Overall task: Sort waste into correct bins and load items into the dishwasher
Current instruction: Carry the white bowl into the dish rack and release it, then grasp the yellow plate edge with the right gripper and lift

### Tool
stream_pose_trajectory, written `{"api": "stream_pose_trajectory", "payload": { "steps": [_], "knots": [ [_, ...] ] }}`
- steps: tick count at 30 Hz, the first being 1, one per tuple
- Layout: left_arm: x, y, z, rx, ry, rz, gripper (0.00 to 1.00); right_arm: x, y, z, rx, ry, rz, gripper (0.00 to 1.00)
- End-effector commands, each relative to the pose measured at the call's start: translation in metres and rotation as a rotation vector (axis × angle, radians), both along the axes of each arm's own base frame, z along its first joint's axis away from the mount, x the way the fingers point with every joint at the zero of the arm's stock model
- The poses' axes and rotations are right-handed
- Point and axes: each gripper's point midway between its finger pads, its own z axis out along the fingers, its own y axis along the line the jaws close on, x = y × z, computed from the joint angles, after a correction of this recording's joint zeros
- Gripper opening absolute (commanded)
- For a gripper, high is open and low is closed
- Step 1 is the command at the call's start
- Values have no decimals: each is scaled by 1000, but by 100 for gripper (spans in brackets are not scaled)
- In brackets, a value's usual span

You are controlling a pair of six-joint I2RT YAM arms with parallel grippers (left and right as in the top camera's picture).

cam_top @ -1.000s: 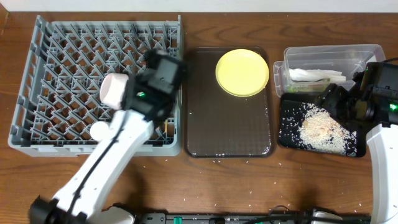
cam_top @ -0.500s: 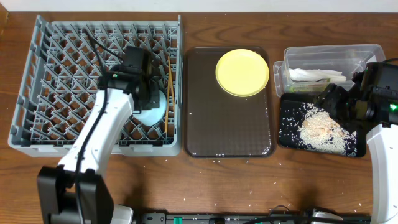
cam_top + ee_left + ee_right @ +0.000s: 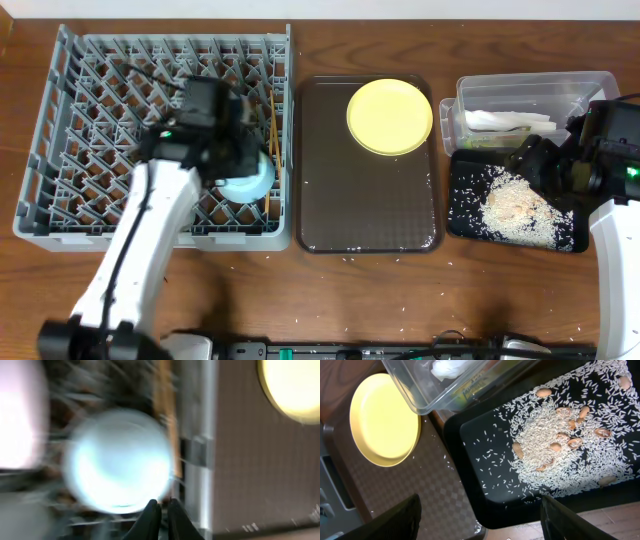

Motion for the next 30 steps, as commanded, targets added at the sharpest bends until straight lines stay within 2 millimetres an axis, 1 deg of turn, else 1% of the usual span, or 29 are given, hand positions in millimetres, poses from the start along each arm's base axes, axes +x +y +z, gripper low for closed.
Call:
{"api": "stream_pose_trajectory", "payload": {
  "steps": [1, 2, 3, 5, 6, 9, 10, 12, 14, 17, 18, 19, 22, 24, 25, 26, 27, 28, 29, 30],
  "knots": [
    [14, 85, 21, 227, -93, 231, 9, 2, 1, 4, 6, -10, -3, 74],
    [17, 99, 18, 247, -97, 270, 9, 2, 1, 4, 6, -10, -3, 74],
    [27, 119, 12, 252, -110, 322, 9, 2, 1, 4, 6, -10, -3, 74],
    [36, 137, 6, 255, -117, 367, 8, 2, 1, 4, 5, -12, -3, 74],
    [44, 154, -2, 258, -121, 410, 8, 2, 1, 4, 6, -10, -3, 74],
    [52, 172, -16, 260, -109, 450, 8, 1, 1, 3, 6, -7, -3, 74],
    [55, 174, -24, 253, -96, 449, 8, 1, 1, 3, 6, -8, -3, 74],
    [60, 165, -33, 215, -85, 386, 8, 1, 1, 3, 6, -8, -3, 74],
    [62, 147, -38, 146, -77, 311, 8, 1, 1, 3, 6, -7, -3, 74],
    [59, 117, -39, 26, -53, 228, 8, 1, 1, 3, 6, -8, -3, 74],
    [57, 110, -40, 7, -44, 210, 8, 1, 1, 3, 6, -8, -3, 74],
    [55, 105, -41, 0, -32, 199, 8, 1, 1, 3, 6, -8, -3, 74],
    [44, 77, -45, 13, 13, 90, 8, 2, 1, 4, 5, -10, -3, 74],
    [41, 68, -46, 14, 24, 64, 8, 2, 1, 4, 6, -10, -3, 74],
    [40, 62, -43, 14, 22, 49, 8, 2, 1, 4, 6, -10, -3, 74],
    [40, 59, -40, 13, 17, 43, 7, 2, 1, 4, 6, -10, -3, 74],
    [42, 48, -16, -6, -32, 54, 8, 2, 2, 4, 5, -10, 2, 74],
    [45, 29, 9, -41, -103, 19, 12, 4, 7, 5, 3, -21, 39, 74],
    [45, 18, 21, -56, -141, -5, 16, 7, 15, 7, 13, -44, 92, 74],
    [45, 6, 30, -64, -176, -34, 23, 13, 30, 13, 34, -90, 191, 74]
  ]
}}
